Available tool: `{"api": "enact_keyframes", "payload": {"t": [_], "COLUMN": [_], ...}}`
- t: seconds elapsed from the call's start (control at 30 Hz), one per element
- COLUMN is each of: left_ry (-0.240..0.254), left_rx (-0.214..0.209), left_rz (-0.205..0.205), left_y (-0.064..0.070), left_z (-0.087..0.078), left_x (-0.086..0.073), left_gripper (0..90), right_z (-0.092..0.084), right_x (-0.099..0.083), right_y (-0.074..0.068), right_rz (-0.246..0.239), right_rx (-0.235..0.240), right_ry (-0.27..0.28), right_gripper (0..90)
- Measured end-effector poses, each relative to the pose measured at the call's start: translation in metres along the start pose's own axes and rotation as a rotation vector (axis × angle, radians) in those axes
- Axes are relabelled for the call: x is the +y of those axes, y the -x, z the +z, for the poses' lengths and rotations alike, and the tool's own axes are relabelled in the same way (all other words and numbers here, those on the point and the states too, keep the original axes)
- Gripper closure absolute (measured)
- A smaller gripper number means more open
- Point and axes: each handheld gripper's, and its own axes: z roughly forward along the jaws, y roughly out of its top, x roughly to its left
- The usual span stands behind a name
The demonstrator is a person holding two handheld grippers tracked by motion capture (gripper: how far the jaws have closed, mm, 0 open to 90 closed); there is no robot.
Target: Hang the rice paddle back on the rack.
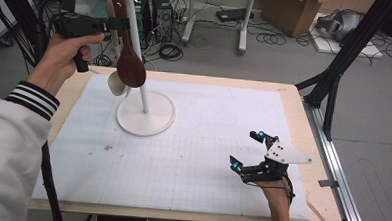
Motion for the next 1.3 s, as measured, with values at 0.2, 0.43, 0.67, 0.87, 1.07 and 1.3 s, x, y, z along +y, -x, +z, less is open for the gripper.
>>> {"api": "enact_keyframes", "payload": {"t": [0.2, 0.43, 0.67, 0.87, 1.07, 1.3], "left_ry": [-0.008, -0.023, -0.028, -0.022, -0.017, -0.004], "left_rx": [0.022, 0.050, 0.078, 0.096, 0.112, 0.106], "left_rz": [0.010, 0.032, 0.073, 0.114, 0.129, 0.162], "left_y": [-0.001, -0.002, -0.001, 0.000, -0.001, 0.000], "left_z": [-0.001, -0.002, -0.004, -0.006, -0.010, -0.019], "left_x": [-0.002, -0.008, -0.011, -0.015, -0.021, -0.030], "left_gripper": [67.3, 66.5, 65.8, 64.2, 62.0, 61.0], "right_z": [0.000, 0.001, 0.001, 0.002, 0.002, 0.002], "right_x": [0.000, 0.000, 0.000, 0.000, 0.000, 0.000], "right_y": [0.000, 0.000, -0.001, -0.001, -0.001, -0.001], "right_rz": [-0.002, -0.010, -0.006, -0.008, -0.009, -0.005], "right_rx": [0.000, 0.001, 0.002, 0.008, 0.008, 0.008], "right_ry": [0.001, 0.002, -0.003, -0.002, -0.002, -0.009], "right_gripper": [0.5, 0.5, 0.5, 0.5, 0.5, 0.5]}}
